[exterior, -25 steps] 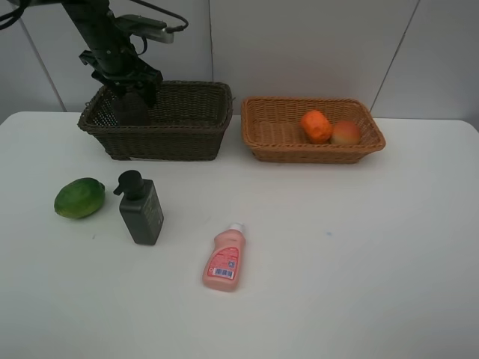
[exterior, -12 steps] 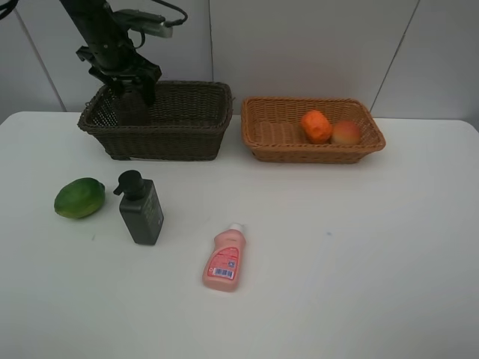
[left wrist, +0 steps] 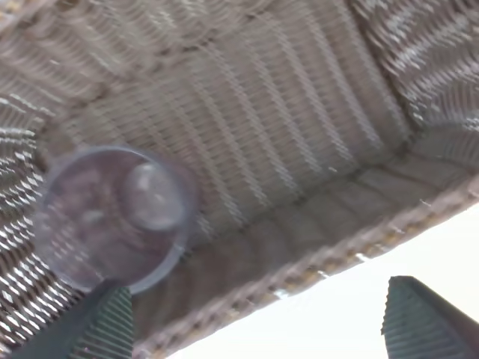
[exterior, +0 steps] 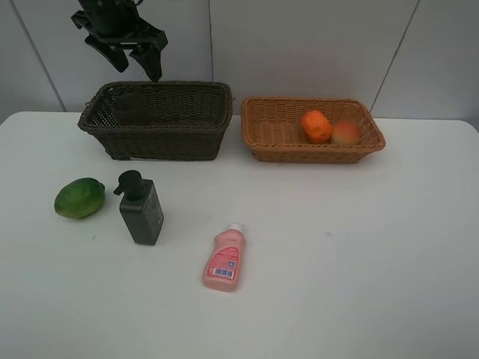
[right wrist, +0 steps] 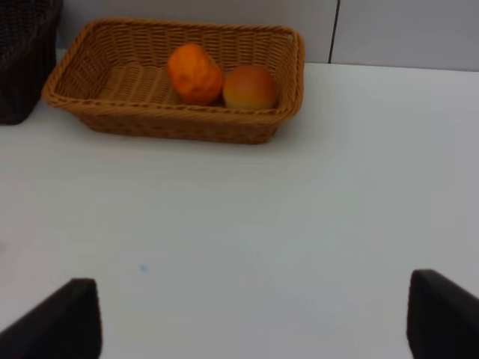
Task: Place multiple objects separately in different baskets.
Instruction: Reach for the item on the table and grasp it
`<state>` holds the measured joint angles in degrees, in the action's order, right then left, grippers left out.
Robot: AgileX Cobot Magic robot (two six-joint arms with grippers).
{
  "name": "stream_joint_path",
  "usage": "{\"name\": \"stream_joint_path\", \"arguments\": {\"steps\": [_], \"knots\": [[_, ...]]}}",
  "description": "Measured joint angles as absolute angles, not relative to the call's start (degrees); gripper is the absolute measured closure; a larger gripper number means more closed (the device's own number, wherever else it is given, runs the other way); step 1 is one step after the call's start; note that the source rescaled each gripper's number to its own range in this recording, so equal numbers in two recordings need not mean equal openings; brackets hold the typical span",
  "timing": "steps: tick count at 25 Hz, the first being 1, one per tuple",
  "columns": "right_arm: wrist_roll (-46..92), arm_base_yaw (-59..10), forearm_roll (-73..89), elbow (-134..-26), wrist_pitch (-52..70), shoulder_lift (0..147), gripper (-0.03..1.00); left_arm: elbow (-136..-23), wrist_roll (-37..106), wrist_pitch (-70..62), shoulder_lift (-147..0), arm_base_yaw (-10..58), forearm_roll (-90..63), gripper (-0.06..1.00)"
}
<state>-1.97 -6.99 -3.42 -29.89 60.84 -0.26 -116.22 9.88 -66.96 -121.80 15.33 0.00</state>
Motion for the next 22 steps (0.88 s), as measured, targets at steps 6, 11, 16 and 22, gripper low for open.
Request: {"name": "stream_joint_path", "arguments": {"steps": [6, 11, 16, 22], "knots": [[-2.0, -7.0, -3.4, -29.9, 60.8, -0.3, 0.3, -116.2, 8.7, -68.4, -120.7, 20.7, 0.3, 0.07], [-2.0, -7.0, -3.4, -29.9, 60.8, -0.3, 0.3, -116.2, 7.0, -68.4, -119.7, 25.3, 0.5, 0.07], [-2.0, -7.0, -3.4, -29.9, 60.8, -0.3, 0.3, -116.1, 3.8, -68.4, -118.0, 28.8, 3.0, 0.07], [-2.0, -7.0, -3.4, -29.9, 60.8, -0.3, 0.3, -105.6, 0.0, -68.4, -111.4, 30.9, 7.5, 0.07]]}}
